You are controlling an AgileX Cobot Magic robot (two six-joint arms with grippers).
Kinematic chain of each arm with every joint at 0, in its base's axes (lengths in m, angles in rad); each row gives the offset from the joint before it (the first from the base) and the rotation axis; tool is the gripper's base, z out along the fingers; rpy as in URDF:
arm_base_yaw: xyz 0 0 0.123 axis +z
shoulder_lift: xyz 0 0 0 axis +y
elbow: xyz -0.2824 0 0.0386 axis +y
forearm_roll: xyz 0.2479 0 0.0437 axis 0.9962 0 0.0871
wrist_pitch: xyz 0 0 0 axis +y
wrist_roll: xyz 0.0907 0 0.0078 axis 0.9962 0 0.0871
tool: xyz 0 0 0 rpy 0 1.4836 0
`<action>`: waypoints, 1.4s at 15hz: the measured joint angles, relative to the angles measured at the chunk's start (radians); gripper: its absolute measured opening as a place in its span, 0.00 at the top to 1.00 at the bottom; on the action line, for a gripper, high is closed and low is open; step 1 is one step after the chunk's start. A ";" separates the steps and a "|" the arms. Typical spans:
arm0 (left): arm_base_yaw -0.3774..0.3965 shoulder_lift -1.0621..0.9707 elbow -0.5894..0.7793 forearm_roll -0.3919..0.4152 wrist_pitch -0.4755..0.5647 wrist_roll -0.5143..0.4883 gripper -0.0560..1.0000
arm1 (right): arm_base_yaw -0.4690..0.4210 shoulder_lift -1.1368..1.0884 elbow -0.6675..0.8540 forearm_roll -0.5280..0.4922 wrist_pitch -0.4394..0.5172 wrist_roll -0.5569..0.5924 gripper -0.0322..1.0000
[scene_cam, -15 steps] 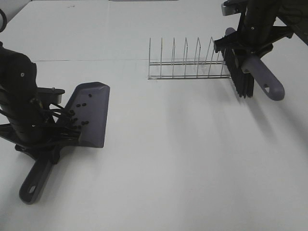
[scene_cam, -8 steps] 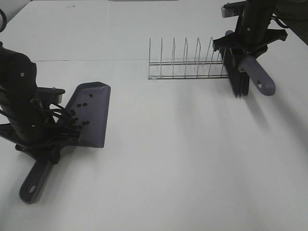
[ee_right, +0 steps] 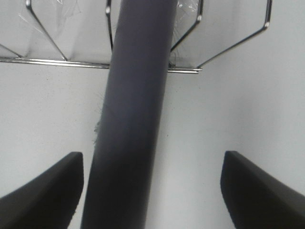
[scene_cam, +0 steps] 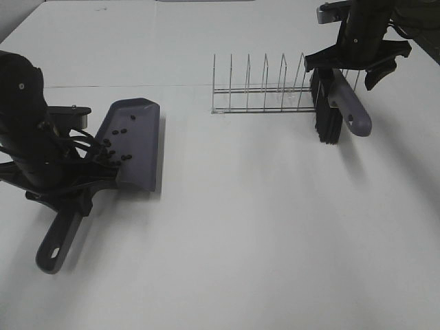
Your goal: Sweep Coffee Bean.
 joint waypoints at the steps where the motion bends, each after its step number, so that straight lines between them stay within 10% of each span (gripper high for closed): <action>1: -0.011 -0.001 -0.007 -0.002 -0.001 0.000 0.70 | 0.000 0.000 0.000 0.000 0.015 0.000 0.24; 8: -0.044 0.052 -0.011 -0.062 -0.029 0.001 0.70 | 0.000 -0.003 0.000 -0.006 0.095 0.000 0.24; 14: -0.044 0.051 -0.011 -0.070 -0.039 0.033 0.33 | 0.000 -0.079 0.000 -0.005 0.108 -0.001 0.24; 21: -0.044 -0.237 -0.030 -0.023 0.045 0.079 0.31 | 0.000 -0.236 0.072 0.173 0.125 -0.059 0.24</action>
